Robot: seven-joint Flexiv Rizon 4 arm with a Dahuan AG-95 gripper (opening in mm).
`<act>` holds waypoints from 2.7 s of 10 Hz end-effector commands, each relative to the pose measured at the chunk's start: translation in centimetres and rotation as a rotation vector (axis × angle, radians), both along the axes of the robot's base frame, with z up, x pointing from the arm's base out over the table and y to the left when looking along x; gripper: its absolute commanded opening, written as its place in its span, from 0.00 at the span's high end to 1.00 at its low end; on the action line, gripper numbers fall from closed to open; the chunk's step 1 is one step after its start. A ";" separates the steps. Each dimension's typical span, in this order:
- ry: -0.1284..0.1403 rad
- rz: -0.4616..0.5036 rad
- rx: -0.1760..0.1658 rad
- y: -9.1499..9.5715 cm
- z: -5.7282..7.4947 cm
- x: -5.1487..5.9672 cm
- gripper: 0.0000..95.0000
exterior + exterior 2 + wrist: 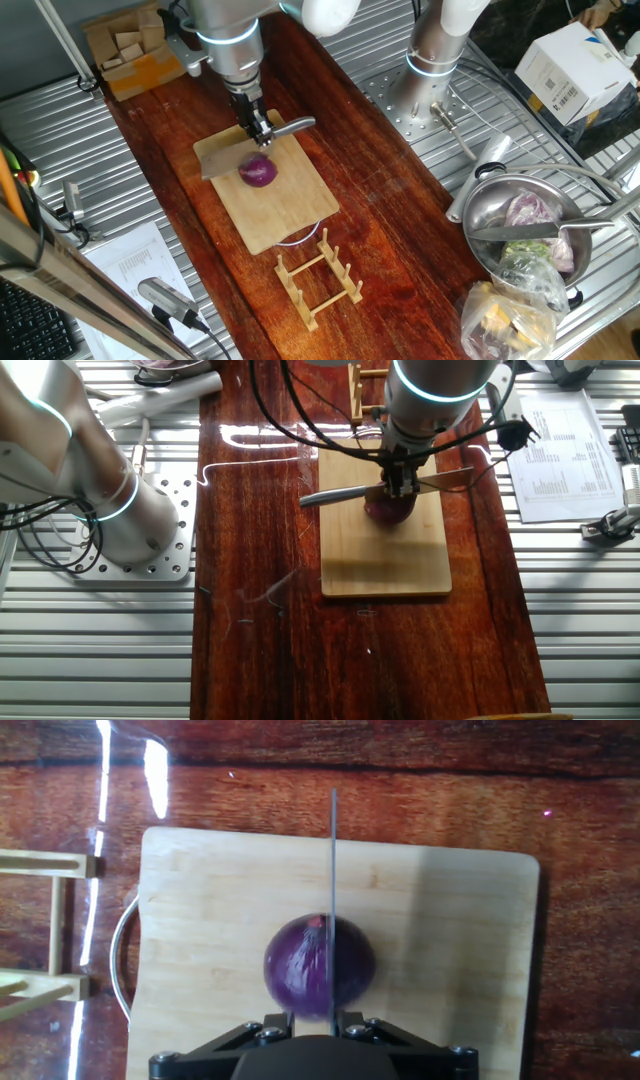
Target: Chop the onions
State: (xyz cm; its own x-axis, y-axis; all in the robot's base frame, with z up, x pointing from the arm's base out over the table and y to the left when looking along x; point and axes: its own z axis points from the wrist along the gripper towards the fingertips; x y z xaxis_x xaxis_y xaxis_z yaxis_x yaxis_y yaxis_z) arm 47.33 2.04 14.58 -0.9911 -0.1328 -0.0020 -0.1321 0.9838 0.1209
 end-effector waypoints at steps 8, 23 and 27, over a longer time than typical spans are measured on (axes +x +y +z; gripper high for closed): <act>-0.040 0.023 -0.008 -0.2 -0.3 1.4 1.00; -0.004 -0.041 -0.014 0.8 0.0 3.8 1.00; 0.000 -0.029 -0.013 0.7 0.1 3.5 1.00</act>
